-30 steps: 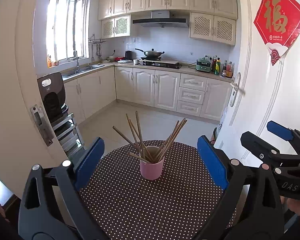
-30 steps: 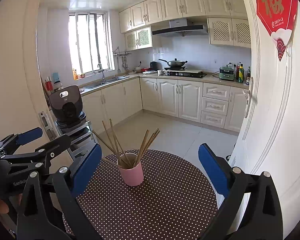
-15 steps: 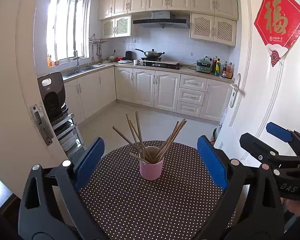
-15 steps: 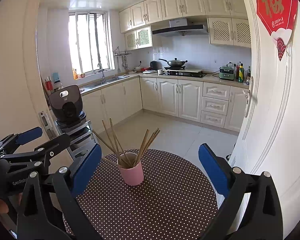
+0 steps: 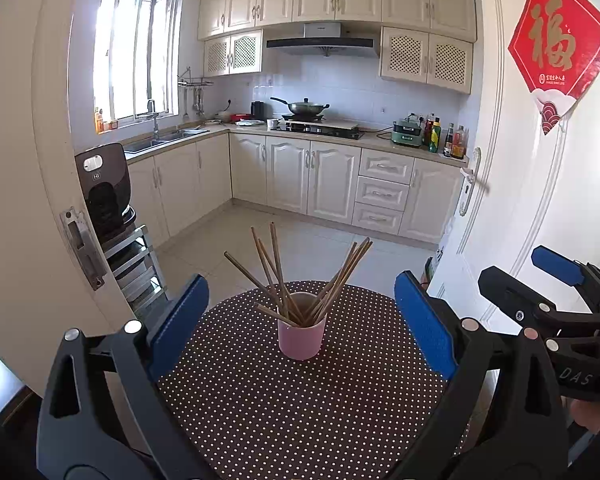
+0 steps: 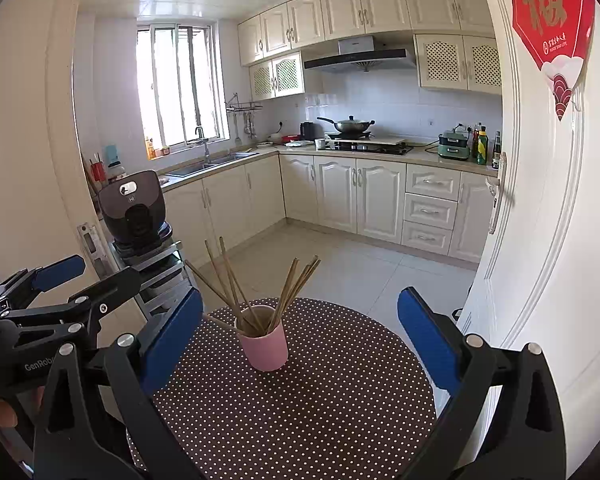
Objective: Organize utensils
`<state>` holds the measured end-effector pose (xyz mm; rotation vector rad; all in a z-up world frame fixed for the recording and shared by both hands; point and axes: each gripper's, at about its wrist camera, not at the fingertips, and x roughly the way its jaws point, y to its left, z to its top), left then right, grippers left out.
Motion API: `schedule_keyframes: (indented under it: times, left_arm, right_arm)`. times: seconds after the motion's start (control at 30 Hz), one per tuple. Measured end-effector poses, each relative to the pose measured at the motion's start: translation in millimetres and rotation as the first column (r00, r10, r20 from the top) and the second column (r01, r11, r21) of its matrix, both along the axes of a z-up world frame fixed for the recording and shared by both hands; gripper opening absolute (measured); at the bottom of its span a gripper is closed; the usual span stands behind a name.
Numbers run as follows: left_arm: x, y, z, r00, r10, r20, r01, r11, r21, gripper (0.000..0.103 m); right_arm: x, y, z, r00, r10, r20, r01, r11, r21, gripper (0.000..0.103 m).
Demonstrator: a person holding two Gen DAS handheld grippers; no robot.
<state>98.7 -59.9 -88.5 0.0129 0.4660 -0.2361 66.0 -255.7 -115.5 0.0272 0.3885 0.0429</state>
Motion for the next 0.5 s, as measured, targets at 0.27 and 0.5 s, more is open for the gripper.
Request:
schedule_keyframes:
  times: [0.27,0.5]
  left_arm:
    - [0.3,-0.1,0.0,1.0,0.001,0.001,-0.001,1.0,0.0,0.093]
    - [0.2,-0.5,-0.2,1.0,0.001,0.001,-0.001,1.0,0.001,0.093]
  right_arm:
    - [-0.3,1.0,1.2,1.0,-0.005,-0.002,0.005,1.0,0.0,0.095]
    - [0.8,0.9,0.9,1.0,-0.007,-0.006,0.007,1.0,0.002,0.095]
